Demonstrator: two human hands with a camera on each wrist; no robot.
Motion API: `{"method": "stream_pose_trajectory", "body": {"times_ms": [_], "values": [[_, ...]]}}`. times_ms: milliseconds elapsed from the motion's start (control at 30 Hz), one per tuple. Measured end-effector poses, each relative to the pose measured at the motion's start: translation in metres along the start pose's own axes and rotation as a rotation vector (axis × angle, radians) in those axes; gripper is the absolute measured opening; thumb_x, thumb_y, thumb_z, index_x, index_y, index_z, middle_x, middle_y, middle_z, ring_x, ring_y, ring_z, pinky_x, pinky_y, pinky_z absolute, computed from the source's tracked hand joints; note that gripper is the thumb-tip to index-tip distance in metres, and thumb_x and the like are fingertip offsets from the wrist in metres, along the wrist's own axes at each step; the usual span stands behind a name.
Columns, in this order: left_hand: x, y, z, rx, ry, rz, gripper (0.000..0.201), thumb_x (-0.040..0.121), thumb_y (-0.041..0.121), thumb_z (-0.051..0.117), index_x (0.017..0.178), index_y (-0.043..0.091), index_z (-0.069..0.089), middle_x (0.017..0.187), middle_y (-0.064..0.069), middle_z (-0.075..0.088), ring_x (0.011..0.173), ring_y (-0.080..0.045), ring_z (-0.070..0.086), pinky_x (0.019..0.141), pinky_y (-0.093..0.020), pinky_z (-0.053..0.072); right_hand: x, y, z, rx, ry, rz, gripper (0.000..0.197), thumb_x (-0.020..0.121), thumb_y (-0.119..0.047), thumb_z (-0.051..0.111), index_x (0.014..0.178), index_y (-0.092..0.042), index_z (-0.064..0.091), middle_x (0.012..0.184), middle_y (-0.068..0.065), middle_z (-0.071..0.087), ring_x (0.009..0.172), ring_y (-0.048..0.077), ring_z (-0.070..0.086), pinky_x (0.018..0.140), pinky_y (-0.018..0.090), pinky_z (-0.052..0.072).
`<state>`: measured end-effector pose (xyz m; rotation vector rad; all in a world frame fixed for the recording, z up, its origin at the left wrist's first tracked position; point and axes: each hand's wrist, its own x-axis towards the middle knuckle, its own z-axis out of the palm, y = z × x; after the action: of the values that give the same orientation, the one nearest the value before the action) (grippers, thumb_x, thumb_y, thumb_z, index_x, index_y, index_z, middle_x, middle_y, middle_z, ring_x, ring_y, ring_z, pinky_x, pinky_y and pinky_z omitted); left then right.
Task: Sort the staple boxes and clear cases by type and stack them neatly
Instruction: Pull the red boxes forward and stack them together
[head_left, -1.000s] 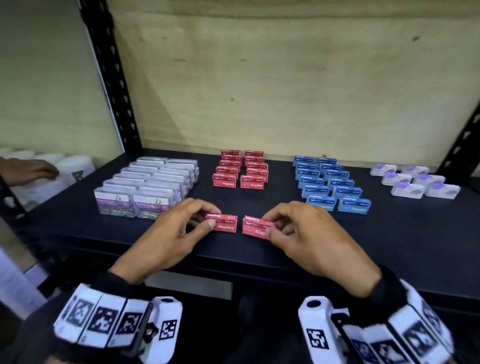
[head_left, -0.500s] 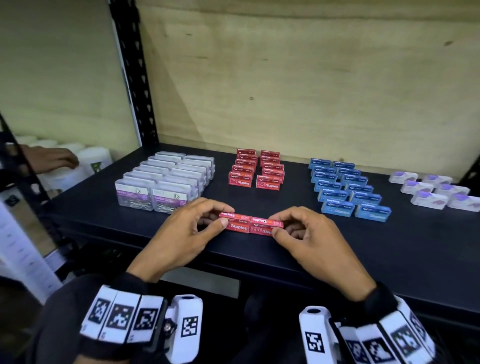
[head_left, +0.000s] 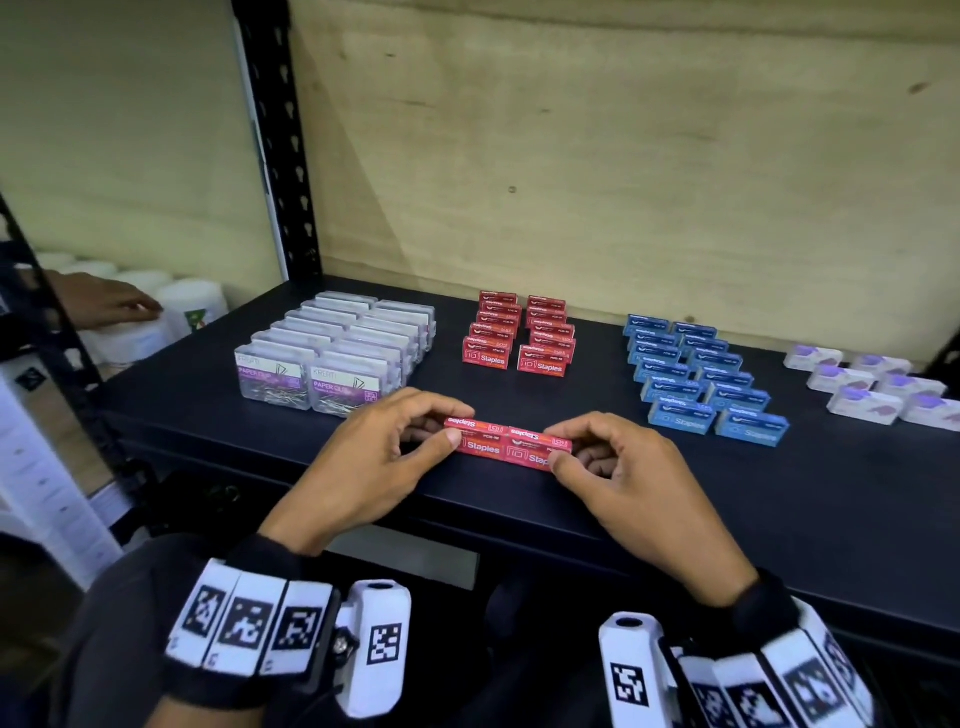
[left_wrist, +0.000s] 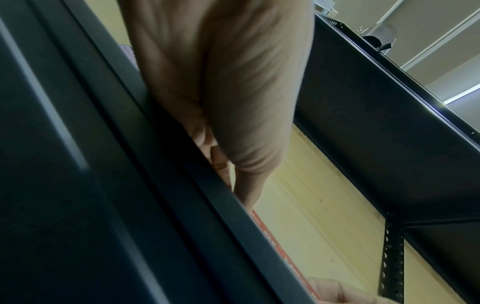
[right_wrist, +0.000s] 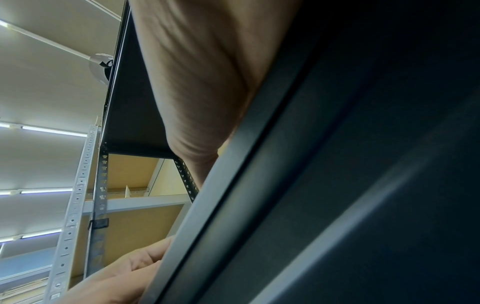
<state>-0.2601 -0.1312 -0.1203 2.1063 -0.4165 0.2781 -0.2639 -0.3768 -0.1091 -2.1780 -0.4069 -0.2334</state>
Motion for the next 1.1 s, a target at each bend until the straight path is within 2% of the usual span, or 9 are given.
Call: {"method": "stream_pose_trajectory", "body": {"times_ms": [167,300,400,467,567,667,767,900,1100], "values": [[-0.001,0.001,0.001,-0.015,0.024,-0.02,0.044,0.085,0.03,0.073,0.126,0.038,0.06,0.115,0.019,0.063,0.107,0.0,0.06,0.093,-0.023,0.051,-0.001,-0.003,0.0,-0.017,0.01,0.004,0.016,0.084,-0.031,0.076,0.099,-0.031,0.071,0.089,-0.007,0.065,0.072,0.006,0.062,0.069,0.014,0.051],[0.001,0.009,-0.001,-0.043,0.032,-0.05,0.043,0.087,0.038,0.069,0.128,0.04,0.057,0.121,0.017,0.055,0.113,0.005,0.053,0.09,-0.019,0.051,-0.002,-0.006,-0.007,-0.048,-0.037,0.04,0.031,0.081,-0.051,0.07,0.108,-0.037,0.065,0.102,-0.012,0.059,0.078,0.004,0.063,0.076,0.02,0.054],[0.006,0.021,-0.011,0.11,0.041,-0.028,0.046,0.086,0.046,0.064,0.13,0.04,0.055,0.124,0.017,0.05,0.113,0.008,0.051,0.083,-0.018,0.053,-0.002,-0.016,-0.024,-0.162,-0.089,0.024,0.052,0.072,-0.071,0.058,0.113,-0.04,0.062,0.106,-0.016,0.055,0.083,0.003,0.063,0.08,0.03,0.055],[0.013,0.037,-0.024,0.237,0.032,-0.001,0.046,0.084,0.052,0.061,0.129,0.039,0.056,0.12,0.019,0.05,0.108,0.008,0.052,0.082,-0.02,0.053,0.002,-0.031,-0.039,-0.25,-0.113,0.005,0.056,0.069,-0.075,0.051,0.112,-0.041,0.061,0.105,-0.016,0.056,0.084,0.0,0.061,0.081,0.029,0.053],[0.034,0.07,-0.044,0.442,-0.052,0.038,0.041,0.082,0.057,0.057,0.119,0.039,0.062,0.111,0.019,0.06,0.098,0.004,0.059,0.085,-0.019,0.048,0.018,-0.057,-0.063,-0.366,-0.187,0.016,0.039,0.075,-0.067,0.056,0.105,-0.042,0.061,0.097,-0.019,0.059,0.08,-0.008,0.057,0.073,0.011,0.046],[0.065,0.096,-0.058,0.583,-0.186,0.038,0.03,0.087,0.051,0.061,0.113,0.036,0.067,0.1,0.02,0.068,0.091,0.002,0.063,0.08,-0.013,0.047,0.048,-0.075,-0.078,-0.437,-0.222,0.005,0.028,0.079,-0.059,0.06,0.099,-0.04,0.065,0.091,-0.023,0.066,0.079,-0.01,0.059,0.066,0.006,0.042],[0.102,0.107,-0.063,0.72,-0.306,0.034,0.026,0.089,0.046,0.064,0.112,0.035,0.068,0.103,0.016,0.069,0.094,-0.006,0.062,0.088,-0.025,0.048,0.086,-0.078,-0.077,-0.555,-0.28,-0.005,0.026,0.085,-0.053,0.064,0.104,-0.035,0.067,0.097,-0.017,0.068,0.086,0.0,0.061,0.076,0.02,0.047],[0.148,0.102,-0.056,0.859,-0.449,-0.032,0.026,0.087,0.042,0.069,0.111,0.032,0.069,0.101,0.014,0.069,0.09,-0.007,0.06,0.085,-0.025,0.045,0.133,-0.065,-0.061,-0.766,-0.388,0.008,0.029,0.088,-0.046,0.068,0.113,-0.031,0.066,0.108,-0.007,0.067,0.097,0.015,0.06,0.083,0.029,0.046],[0.191,0.084,-0.037,0.926,-0.614,-0.19,0.03,0.087,0.022,0.073,0.116,0.015,0.068,0.111,0.002,0.068,0.063,0.003,0.053,0.044,-0.01,0.039,0.17,-0.043,-0.039,-0.937,-0.565,0.054,0.026,0.086,-0.036,0.073,0.107,-0.022,0.068,0.094,-0.005,0.064,0.088,0.017,0.058,0.075,0.028,0.042]]}}
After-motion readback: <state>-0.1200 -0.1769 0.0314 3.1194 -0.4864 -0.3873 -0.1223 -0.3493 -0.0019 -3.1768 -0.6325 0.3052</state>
